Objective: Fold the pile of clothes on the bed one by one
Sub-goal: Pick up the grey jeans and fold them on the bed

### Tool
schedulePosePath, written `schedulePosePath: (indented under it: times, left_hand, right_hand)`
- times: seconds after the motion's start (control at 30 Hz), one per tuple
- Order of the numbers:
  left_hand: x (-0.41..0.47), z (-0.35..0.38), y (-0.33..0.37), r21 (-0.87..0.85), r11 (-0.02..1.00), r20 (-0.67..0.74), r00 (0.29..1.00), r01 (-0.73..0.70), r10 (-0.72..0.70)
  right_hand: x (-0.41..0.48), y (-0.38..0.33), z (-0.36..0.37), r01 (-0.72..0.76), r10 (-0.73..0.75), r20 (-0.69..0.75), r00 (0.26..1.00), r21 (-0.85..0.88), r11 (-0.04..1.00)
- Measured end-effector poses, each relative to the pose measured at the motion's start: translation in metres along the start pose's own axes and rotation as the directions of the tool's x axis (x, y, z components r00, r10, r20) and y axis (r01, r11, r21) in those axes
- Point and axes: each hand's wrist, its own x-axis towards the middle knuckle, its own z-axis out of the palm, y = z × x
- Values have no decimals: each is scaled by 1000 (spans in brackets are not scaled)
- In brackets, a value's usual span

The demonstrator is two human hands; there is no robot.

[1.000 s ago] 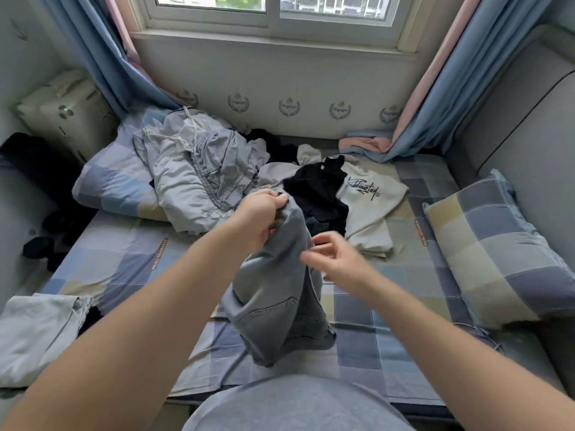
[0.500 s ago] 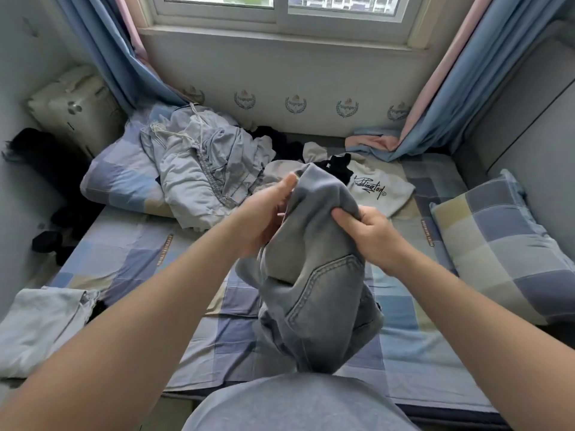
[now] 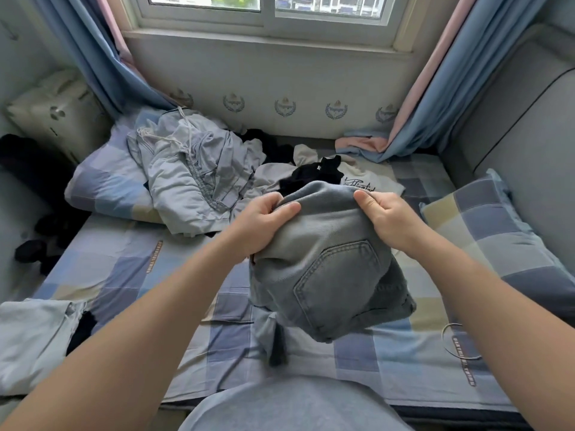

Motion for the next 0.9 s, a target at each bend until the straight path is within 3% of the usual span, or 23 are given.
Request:
schedulePosePath:
  times: [0.07, 0.13, 0.2, 0.27, 0.37, 0.43, 0.5, 0.57, 0.6, 0.67, 0.73, 0.83, 0.9]
  left_hand:
    - [7, -6, 1, 81, 997, -139, 990, -17, 28]
    - [16, -13, -1, 264, 965, -329, 940, -1, 91]
    - [17, -16, -4, 410, 912, -405, 899, 18, 165]
    - [10, -13, -9, 454, 891, -307, 941, 10, 146]
    - [-9, 7, -23, 312, 935, -186, 976, 169, -115]
    - [-19, 18, -34, 23, 938, -178, 925, 346, -336]
    - [-29, 23, -41, -153, 845, -16, 854, 512, -520]
    - [-34, 29, -49, -177, 810, 158, 828, 559, -537]
    - [-34, 31, -50, -217, 818, 158, 846, 533, -510]
    - [-29, 27, -42, -341, 827, 86, 891, 446, -445]
    - [-18, 15, -23, -414, 836, -25, 914, 360, -405]
    - [0, -2, 5, -452, 850, -135, 922, 270, -364]
    - [11, -3, 13, -472, 834, -183, 894, 286, -410]
  right_hand:
    - [1, -1, 4, -37, 37, 8, 999, 33, 999]
    - [2, -6, 11, -117, 115, 22, 993, 163, 980]
    - [6, -9, 16, -188, 193, 17, 981, 327, 926]
    - [9, -15, 20, -216, 236, 11, 972, 448, 868]
    - [10, -21, 26, -206, 250, 2, 968, 571, 794]
    - [11, -22, 28, -188, 254, -5, 967, 658, 729]
    - [13, -24, 26, -162, 264, -27, 964, 727, 668]
    - [18, -23, 23, -139, 292, -64, 954, 769, 624]
    - [20, -23, 21, -132, 309, -81, 948, 781, 610]
    - [22, -18, 15, -156, 331, -71, 941, 776, 611]
    - [17, -11, 13, -210, 307, -11, 952, 704, 678]
    - [-4, -4, 21, -267, 250, 95, 964, 395, 879]
    - [-25, 1, 37, -222, 167, 214, 962, 267, 938]
